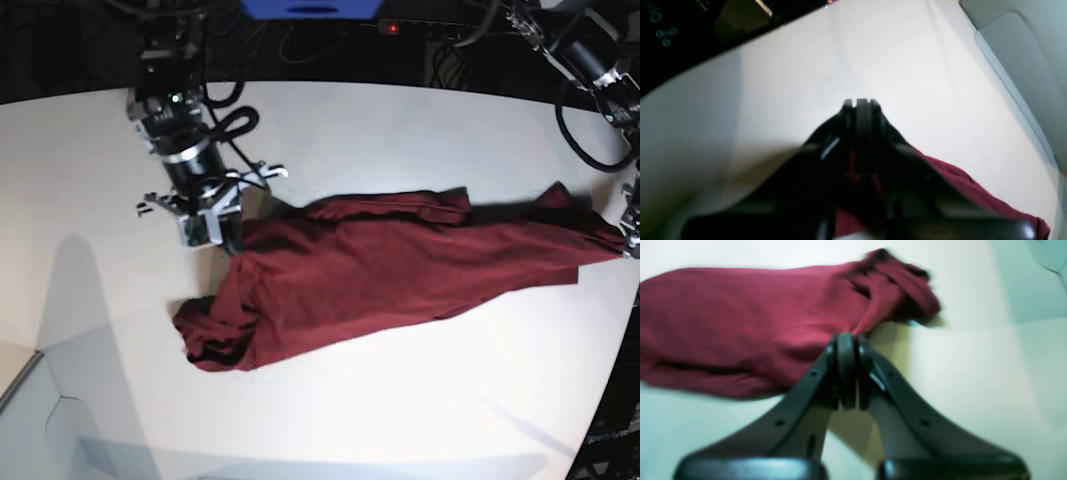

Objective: Layout the t-shirt on the table in an organized manner, then fold the t-shirt properly
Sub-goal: 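Drag the shirt corner with the right gripper away from the left gripper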

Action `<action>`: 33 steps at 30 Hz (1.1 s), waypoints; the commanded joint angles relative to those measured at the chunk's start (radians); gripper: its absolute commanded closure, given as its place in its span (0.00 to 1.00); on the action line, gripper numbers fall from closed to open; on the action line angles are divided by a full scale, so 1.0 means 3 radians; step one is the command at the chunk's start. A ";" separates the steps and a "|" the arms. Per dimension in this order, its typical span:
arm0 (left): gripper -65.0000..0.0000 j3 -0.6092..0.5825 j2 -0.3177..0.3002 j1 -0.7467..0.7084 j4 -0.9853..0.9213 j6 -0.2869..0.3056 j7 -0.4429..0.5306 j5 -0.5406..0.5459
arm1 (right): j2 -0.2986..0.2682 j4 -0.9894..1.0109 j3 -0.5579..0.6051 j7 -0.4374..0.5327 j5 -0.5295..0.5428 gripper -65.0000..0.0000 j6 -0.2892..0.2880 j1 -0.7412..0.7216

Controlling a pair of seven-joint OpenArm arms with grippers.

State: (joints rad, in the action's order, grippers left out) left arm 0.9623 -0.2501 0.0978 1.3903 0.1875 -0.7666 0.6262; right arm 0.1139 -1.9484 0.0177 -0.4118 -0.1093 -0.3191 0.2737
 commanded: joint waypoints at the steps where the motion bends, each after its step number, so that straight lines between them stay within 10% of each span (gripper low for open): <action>1: 1.00 0.0007 -0.0064 0.0075 0.0063 0.0032 0.0052 0.0048 | -0.0004 -0.0121 0.0041 0.0097 0.0019 1.00 0.0002 0.0047; 33: 1.00 0.0027 0.0002 -0.0487 0.0452 0.0032 0.0082 0.0263 | -0.0224 -0.0055 -0.0839 0.0265 0.0827 1.00 0.0002 0.0916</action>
State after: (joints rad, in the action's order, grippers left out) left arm 0.9668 -0.2298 -0.0566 1.5116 0.1905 -0.7616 0.6861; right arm 0.0475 -1.9511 -0.2344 -0.3553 0.1314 -0.3168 0.5449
